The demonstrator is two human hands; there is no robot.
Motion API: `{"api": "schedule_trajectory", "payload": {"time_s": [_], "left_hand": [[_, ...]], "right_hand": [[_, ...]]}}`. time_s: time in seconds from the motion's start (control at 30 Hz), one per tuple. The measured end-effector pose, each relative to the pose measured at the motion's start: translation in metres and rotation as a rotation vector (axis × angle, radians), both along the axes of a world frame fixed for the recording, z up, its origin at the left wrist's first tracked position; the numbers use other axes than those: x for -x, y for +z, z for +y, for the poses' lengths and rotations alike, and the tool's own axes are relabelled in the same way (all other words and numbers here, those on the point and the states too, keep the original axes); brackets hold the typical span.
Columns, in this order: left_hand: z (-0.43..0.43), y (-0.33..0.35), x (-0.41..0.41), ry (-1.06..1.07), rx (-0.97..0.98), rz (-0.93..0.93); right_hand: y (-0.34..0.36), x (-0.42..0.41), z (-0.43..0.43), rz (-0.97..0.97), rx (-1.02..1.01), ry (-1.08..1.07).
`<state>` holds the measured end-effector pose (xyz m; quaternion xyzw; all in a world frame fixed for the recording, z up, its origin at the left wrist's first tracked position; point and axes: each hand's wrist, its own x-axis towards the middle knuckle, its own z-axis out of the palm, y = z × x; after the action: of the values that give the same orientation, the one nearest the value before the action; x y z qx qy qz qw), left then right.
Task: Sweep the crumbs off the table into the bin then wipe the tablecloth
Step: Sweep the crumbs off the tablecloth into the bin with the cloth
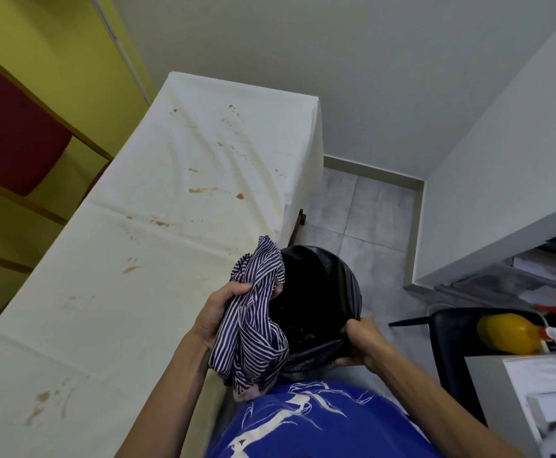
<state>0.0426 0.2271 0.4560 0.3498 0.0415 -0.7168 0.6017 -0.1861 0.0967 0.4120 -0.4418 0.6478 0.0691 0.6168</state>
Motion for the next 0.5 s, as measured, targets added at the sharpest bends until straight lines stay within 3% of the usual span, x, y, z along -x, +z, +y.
{"api": "schedule_trajectory", "payload": {"time_s": [0.27, 0.4, 0.5], "left_hand": [[0.005, 0.011, -0.034, 0.007, -0.166, -0.184], [0.003, 0.013, -0.052, -0.150, -0.473, -0.618], [0.004, 0.007, -0.061, -0.118, -0.587, -0.973]], "right_hand": [[0.001, -0.002, -0.001, 0.003, 0.002, -0.003], [0.000, -0.002, -0.002, 0.014, 0.007, 0.001], [0.000, -0.002, -0.002, 0.014, 0.005, 0.005]]}}
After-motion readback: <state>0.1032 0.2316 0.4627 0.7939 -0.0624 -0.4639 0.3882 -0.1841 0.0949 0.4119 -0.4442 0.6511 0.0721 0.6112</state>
